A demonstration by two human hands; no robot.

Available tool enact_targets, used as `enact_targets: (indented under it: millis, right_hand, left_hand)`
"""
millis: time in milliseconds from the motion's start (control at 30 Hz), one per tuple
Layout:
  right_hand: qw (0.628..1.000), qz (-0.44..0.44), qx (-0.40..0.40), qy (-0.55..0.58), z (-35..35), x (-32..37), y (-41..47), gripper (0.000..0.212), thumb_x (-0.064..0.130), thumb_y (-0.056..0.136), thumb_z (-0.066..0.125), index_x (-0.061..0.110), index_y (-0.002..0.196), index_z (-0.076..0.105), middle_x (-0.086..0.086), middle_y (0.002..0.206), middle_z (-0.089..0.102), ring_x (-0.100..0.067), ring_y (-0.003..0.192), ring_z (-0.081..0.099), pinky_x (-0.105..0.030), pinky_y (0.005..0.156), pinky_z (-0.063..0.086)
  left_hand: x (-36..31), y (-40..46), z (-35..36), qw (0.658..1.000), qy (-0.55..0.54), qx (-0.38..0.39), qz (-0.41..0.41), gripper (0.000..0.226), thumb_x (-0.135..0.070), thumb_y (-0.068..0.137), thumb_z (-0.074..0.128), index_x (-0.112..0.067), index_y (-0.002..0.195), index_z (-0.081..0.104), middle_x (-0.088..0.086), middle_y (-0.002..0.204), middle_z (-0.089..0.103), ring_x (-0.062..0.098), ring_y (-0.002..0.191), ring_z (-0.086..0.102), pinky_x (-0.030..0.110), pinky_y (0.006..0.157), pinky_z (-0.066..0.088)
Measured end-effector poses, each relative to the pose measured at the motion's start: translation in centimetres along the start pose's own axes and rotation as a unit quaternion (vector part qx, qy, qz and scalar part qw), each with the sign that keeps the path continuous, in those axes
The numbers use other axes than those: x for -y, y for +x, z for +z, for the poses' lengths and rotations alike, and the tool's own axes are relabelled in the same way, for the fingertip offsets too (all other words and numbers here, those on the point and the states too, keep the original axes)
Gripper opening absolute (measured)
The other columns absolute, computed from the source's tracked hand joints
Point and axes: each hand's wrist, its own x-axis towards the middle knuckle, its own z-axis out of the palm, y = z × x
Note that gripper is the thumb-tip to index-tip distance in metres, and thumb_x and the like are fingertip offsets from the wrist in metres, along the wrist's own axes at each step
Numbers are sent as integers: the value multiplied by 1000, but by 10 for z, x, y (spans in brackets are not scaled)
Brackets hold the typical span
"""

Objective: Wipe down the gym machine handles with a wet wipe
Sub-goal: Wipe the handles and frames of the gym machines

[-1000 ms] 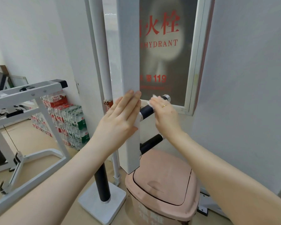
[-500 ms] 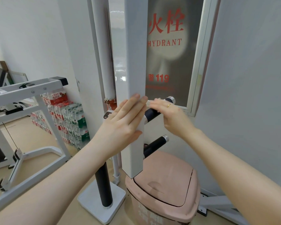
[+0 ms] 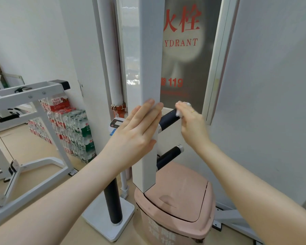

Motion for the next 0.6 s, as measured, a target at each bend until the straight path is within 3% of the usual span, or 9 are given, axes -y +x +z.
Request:
enact_targets:
  millis: [133,200,300,367,433,467,500,567,600]
  right_hand:
    - [988,-131,33,77,13,26,-33,46,-17,79,42,-2,119,60,-15,128,58,-25,122,52,-31,107,36]
    - [987,-152,27,51,12,19,-31,50,-21,77,42,-2,118,61,-14,126,60,-28,121,53,-32,106,37]
    - [998,-49,-32,-12,7,0,-15,55,-20,75,39,5,118,62,-10,121,63,-29,121,53,-26,103,35]
    - [998,36,-57,16,4,0,-9,54,-18,80,37,9,119,62,-5,122,62,-22,124,49,-19,102,29]
    - [983,127,-100,92,5,7,-9,50,-15,84,36,12,114,66,5,114,60,-12,115,51,-16,98,34]
    - [959,208,-133,137,6,10,-8,47,-11,85,36,13,111,67,8,108,60,-9,105,54,-19,91,41]
    - [914,310,-171,198,6,13,-5,44,-7,86,37,15,107,69,8,101,61,-10,91,55,-22,78,46]
    - [749,509,-220,363,9,7,-1,38,-4,84,37,14,92,69,2,85,64,-15,63,47,-20,53,40]
    - [669,567,-215,429,10,3,-2,34,-5,83,36,12,82,65,-1,80,63,-16,56,42,-17,48,36]
  left_hand:
    - [1,-1,0,1000,1,-9,-2,52,-11,72,60,6,121,54,18,135,50,31,132,28,37,114,13]
    - [0,0,-1,1000,-5,-8,-3,51,-10,72,61,6,121,54,18,135,51,31,132,28,37,114,13]
    - [0,0,-1,1000,-6,-5,-1,52,-13,73,60,6,121,53,18,135,50,31,132,28,37,113,13]
    - [0,0,-1,1000,-9,-4,2,52,-14,74,59,6,122,53,18,135,50,31,132,27,38,113,13]
    - [-1,0,-1,1000,-9,-6,2,52,-14,74,60,5,122,53,18,136,50,31,132,27,37,114,12]
    - [-2,-1,-1,1000,-10,-9,0,52,-13,74,60,5,122,53,17,135,50,31,132,28,37,114,13]
    - [-3,-1,-1,1000,-10,-12,-2,51,-12,74,60,5,122,54,17,135,51,31,132,28,37,113,13]
    - [-4,-1,-2,1000,-11,-15,-4,49,-11,75,59,5,121,54,17,134,52,31,131,29,37,113,13]
    - [-5,-1,-2,1000,-11,-15,-2,48,-11,76,58,5,121,54,17,134,52,31,131,29,37,113,13]
